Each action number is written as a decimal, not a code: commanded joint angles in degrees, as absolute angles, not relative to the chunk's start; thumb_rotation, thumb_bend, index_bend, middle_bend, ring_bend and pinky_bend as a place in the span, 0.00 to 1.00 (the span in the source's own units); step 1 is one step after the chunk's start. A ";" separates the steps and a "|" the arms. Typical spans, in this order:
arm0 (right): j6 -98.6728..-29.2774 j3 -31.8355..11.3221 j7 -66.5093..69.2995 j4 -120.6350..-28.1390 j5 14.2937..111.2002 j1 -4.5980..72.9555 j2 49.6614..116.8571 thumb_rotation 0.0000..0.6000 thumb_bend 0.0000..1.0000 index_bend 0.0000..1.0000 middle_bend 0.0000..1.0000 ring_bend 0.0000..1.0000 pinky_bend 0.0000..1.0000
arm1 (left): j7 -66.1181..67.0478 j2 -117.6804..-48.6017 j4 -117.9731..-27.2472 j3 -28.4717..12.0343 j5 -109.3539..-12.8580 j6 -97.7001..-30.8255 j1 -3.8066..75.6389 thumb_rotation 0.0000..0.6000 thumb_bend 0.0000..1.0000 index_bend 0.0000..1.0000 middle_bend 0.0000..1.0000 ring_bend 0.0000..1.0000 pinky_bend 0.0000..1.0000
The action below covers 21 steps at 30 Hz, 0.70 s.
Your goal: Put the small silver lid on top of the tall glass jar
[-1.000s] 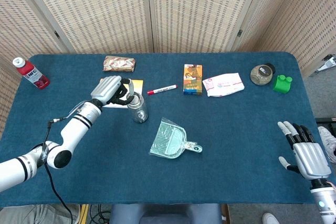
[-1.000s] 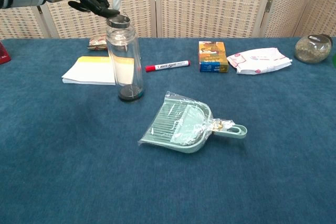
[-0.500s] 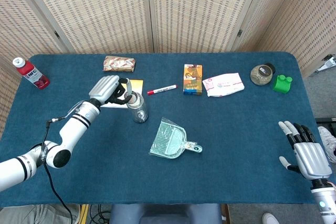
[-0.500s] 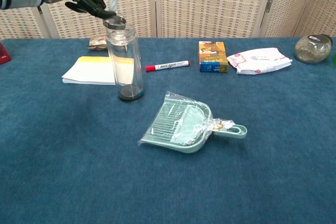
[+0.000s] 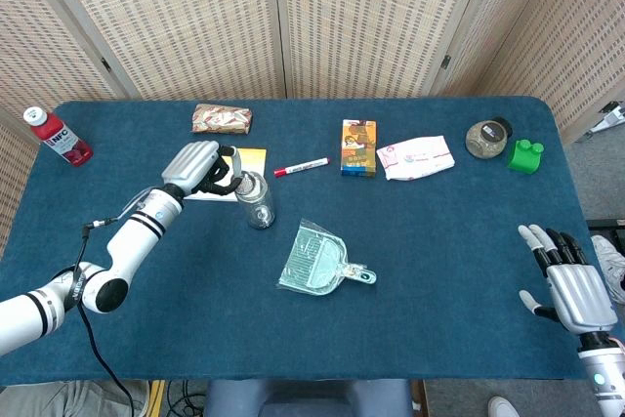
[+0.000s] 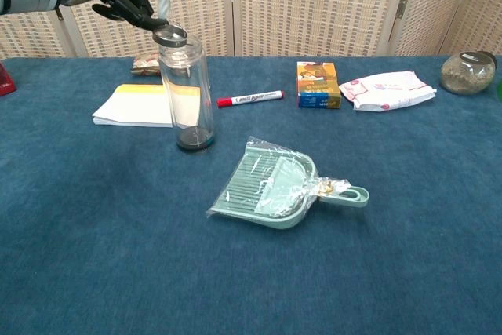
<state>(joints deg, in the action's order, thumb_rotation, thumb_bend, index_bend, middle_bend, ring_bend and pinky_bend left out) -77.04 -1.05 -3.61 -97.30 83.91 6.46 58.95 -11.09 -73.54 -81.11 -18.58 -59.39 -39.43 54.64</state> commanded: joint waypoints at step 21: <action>-77.36 -1.04 -3.57 -97.48 83.90 6.33 58.83 1.00 0.23 0.00 0.04 0.00 0.07 | -10.11 -73.12 -81.77 -18.24 -58.75 -39.69 54.60 1.00 0.34 0.39 0.93 0.90 1.00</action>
<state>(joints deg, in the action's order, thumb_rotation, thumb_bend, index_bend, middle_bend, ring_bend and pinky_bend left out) -77.36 -1.04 -3.57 -97.48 83.90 6.33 58.83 -10.14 -73.13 -81.74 -18.24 -58.74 -39.64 54.62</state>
